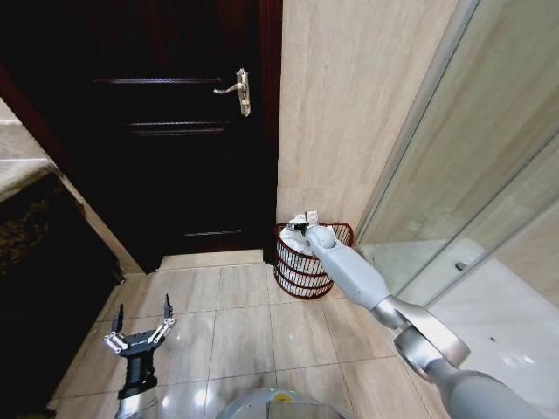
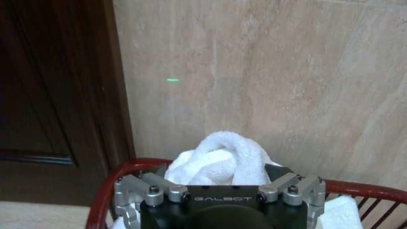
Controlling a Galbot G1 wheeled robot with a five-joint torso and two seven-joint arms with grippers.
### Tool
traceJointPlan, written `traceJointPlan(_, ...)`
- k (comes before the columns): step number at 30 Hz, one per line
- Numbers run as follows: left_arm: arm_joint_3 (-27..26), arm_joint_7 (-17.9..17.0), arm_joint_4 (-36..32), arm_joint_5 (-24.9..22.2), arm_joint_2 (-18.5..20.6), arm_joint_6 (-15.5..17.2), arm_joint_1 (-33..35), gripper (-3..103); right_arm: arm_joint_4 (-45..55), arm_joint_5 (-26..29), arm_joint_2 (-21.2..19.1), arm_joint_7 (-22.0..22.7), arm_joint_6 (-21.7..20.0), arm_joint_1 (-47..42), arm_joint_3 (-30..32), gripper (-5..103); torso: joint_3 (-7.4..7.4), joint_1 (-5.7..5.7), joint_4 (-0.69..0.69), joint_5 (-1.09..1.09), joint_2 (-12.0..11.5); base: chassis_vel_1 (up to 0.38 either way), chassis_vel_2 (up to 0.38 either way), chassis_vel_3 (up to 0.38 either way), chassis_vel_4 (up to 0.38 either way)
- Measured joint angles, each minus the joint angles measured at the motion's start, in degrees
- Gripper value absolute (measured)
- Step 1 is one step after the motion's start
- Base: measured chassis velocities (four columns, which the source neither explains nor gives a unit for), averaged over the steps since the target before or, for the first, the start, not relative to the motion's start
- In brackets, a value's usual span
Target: Discard the used towel into the hamper.
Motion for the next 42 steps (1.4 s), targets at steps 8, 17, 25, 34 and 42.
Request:
traceJointPlan(8, 0.0, 0.4, 0.0, -0.1, 0.0, -0.1, 0.0, 100, -4.1, -1.2, 1.6, -2.6, 1.1, 0.3, 1.0, 100, 0.0, 0.0, 0.0, 0.0, 0.0, 0.0, 0.0, 0.0, 0.0)
traceJointPlan(17, 0.2, 0.4, -0.5, -0.7, 0.0, -0.2, -0.1, 100, -4.4, -1.0, 2.2, -3.8, 1.9, -0.5, 1.5, 79, 0.0, 0.0, 0.0, 0.0, 0.0, 0.0, 0.0, 0.0, 0.0)
traceJointPlan(25, 0.3, 0.7, -0.6, -0.7, 0.0, -0.3, -0.1, 100, -4.0, -0.6, 2.1, -4.4, 2.0, -1.0, 1.6, 46, 0.0, 0.0, 0.0, 0.0, 0.0, 0.0, 0.0, 0.0, 0.0)
traceJointPlan(34, 0.5, 0.8, -0.6, -0.5, 0.0, -0.5, 0.0, 100, -0.3, 1.6, -0.3, -5.5, 1.7, -2.2, 0.9, 14, 0.0, 0.0, 0.0, 0.01, 0.0, 0.0, 0.0, 0.0, 0.0)
traceJointPlan(42, 0.7, 0.8, -0.6, 0.2, 0.0, -0.9, 0.0, 100, 10.8, 15.8, -2.5, 5.5, -1.2, -3.0, -1.1, 4, 0.0, 0.0, 0.0, 0.0, 0.0, 0.0, 0.0, 0.0, 0.0)
